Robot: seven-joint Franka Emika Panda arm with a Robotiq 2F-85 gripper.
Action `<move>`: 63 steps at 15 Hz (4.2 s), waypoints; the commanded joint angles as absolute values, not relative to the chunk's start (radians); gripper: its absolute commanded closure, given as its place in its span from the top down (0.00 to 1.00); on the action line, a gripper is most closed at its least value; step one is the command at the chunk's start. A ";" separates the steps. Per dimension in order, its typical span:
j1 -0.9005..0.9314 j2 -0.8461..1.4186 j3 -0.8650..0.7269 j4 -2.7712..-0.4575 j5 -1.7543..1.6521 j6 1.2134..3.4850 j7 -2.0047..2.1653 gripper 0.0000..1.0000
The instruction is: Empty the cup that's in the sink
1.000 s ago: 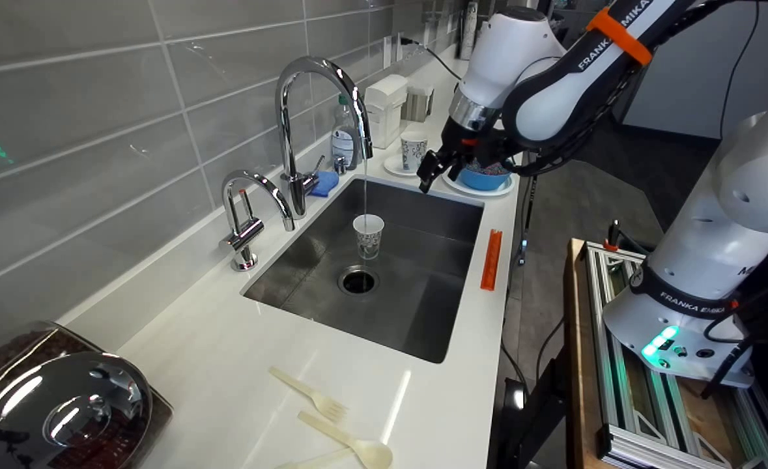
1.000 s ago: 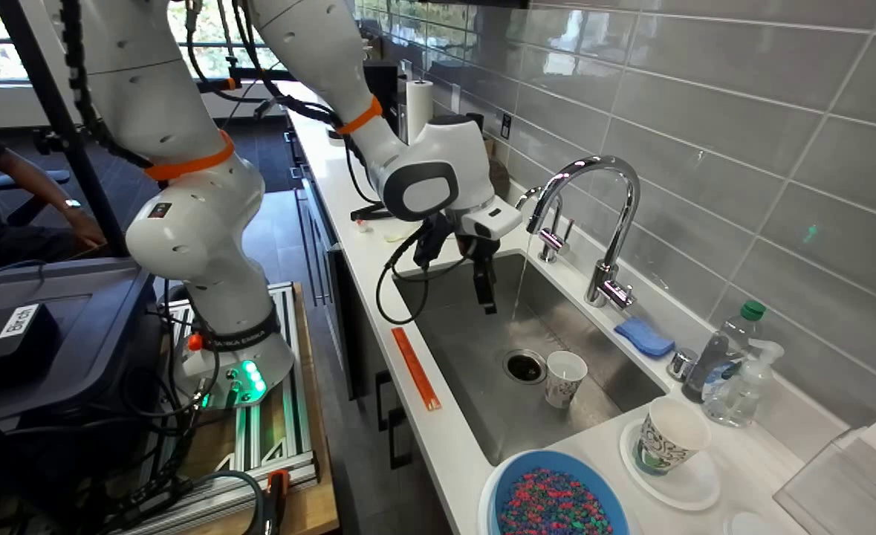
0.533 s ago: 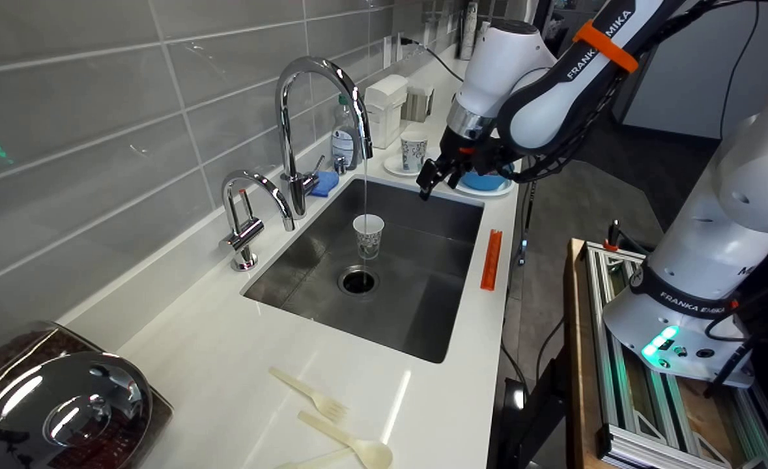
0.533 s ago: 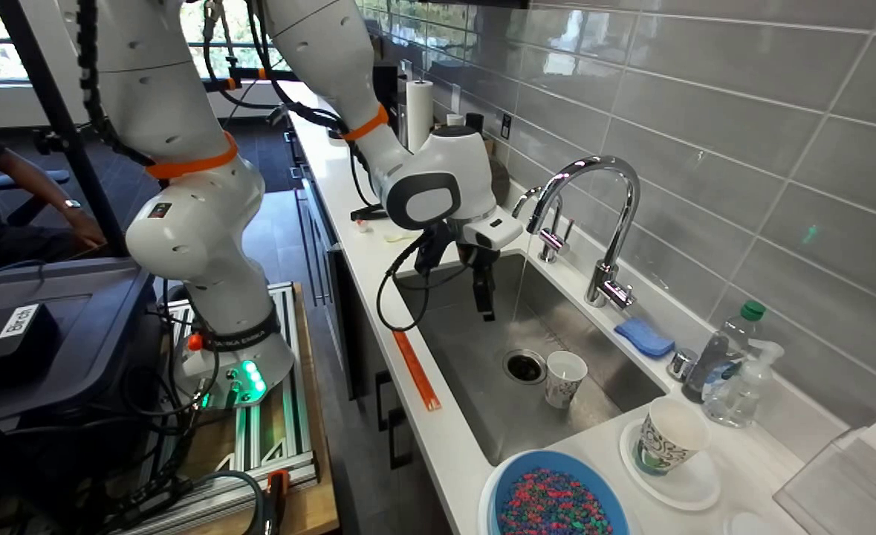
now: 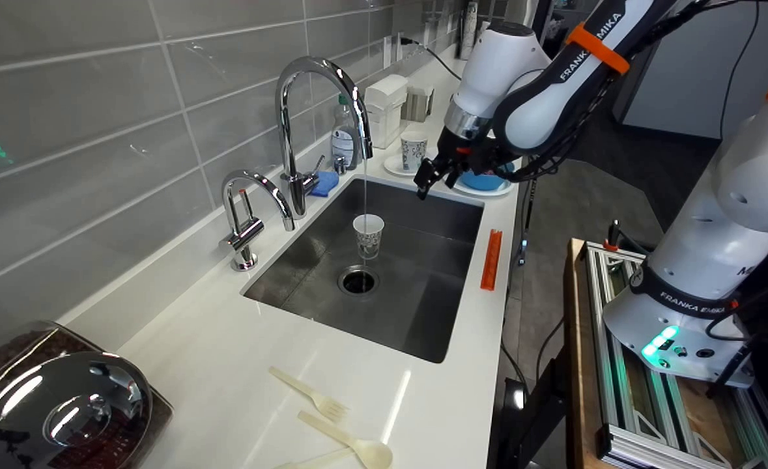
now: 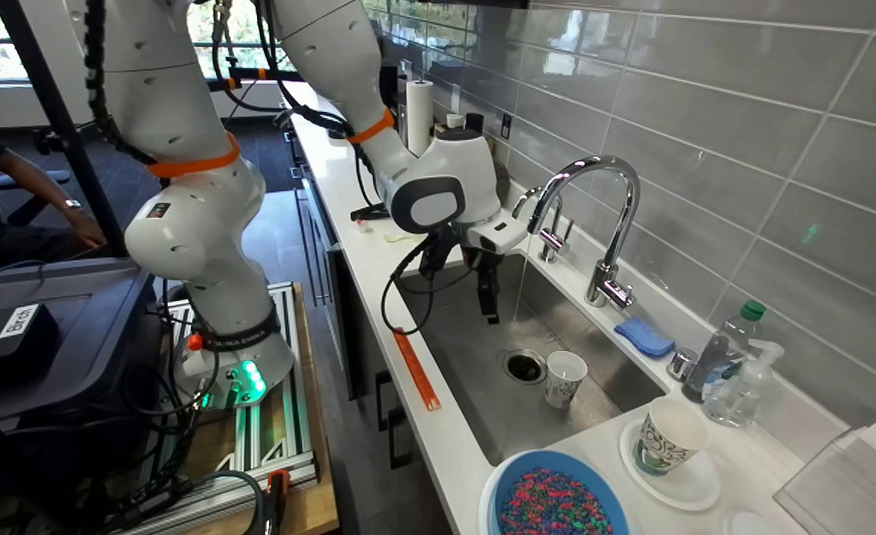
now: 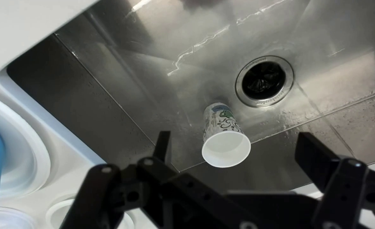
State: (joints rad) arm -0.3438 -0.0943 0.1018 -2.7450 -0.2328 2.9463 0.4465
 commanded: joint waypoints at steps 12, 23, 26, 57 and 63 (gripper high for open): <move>-0.348 0.229 -0.018 -2.563 -0.507 3.149 0.573 1.00; -0.238 0.399 -0.089 -2.447 -0.487 3.199 0.568 1.00; -0.237 0.405 -0.092 -2.439 -0.487 3.199 0.568 1.00; -0.373 0.770 0.049 -2.195 -0.010 3.455 0.166 1.00; -0.369 0.793 0.037 -2.173 0.005 3.484 0.170 1.00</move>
